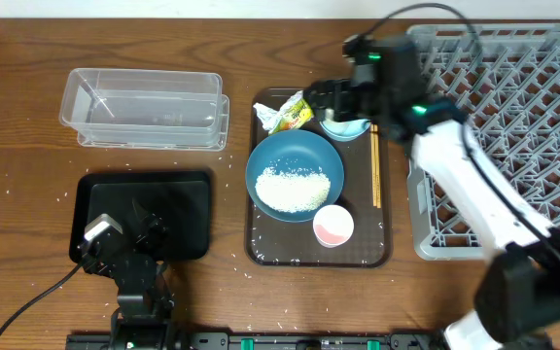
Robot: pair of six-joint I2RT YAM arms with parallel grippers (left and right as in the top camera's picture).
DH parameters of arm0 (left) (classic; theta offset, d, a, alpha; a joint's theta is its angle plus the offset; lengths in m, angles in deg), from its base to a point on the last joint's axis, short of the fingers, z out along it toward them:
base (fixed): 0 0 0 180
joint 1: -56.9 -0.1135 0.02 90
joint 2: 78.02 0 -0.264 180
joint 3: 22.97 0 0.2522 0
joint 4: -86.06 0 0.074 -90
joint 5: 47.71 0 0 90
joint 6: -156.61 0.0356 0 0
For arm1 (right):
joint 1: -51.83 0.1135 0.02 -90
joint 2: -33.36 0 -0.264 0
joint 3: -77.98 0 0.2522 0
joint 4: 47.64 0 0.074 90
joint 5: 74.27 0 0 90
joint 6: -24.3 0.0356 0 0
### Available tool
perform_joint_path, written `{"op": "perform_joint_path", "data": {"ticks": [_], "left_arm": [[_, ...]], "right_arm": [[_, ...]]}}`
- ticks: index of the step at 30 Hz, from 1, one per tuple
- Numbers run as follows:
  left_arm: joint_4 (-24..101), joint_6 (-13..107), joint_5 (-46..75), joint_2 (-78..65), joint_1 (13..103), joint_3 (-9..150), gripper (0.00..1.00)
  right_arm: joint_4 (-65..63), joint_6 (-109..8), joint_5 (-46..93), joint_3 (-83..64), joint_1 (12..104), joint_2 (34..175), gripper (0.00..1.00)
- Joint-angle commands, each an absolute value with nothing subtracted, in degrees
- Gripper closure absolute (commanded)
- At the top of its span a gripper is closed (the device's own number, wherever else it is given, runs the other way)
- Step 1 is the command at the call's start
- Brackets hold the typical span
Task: Sort waste into correct bins and load items into the dishwasher rack
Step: 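Reach the right gripper to the white paper cup and grasp it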
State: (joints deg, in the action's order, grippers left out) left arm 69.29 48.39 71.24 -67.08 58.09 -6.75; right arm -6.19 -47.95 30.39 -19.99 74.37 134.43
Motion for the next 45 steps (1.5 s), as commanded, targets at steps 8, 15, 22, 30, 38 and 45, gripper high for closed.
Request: {"op": "perform_joint_path", "data": {"ticks": [8, 15, 22, 30, 38, 45], "left_arm": [[67.61, 48.52, 72.11, -67.06, 57.9, -7.87, 0.02], [67.61, 48.52, 72.13, -67.06, 57.9, -7.87, 0.02], [67.61, 48.52, 72.11, -67.06, 57.9, -7.85, 0.02], [67.61, 48.52, 72.11, -67.06, 57.9, -7.85, 0.02], [67.61, 48.52, 72.13, -67.06, 57.9, -7.85, 0.02], [67.61, 48.52, 72.13, -67.06, 57.9, -7.85, 0.02]], "right_arm": [[27.75, -50.52, 9.23, -62.67, 80.74, 154.72, 0.04], [29.46, -49.85, 9.69, -65.4, 80.21, 160.38, 0.04], [28.76, -45.26, 7.98, -65.4, 80.25, 164.92, 0.3], [29.32, -44.49, 7.11, -65.36, 80.23, 168.55, 0.43], [29.28, -44.14, 5.42, -63.02, 80.25, 168.81, 0.53], [27.36, -41.28, 5.47, -58.08, 80.36, 168.81, 0.6]]}}
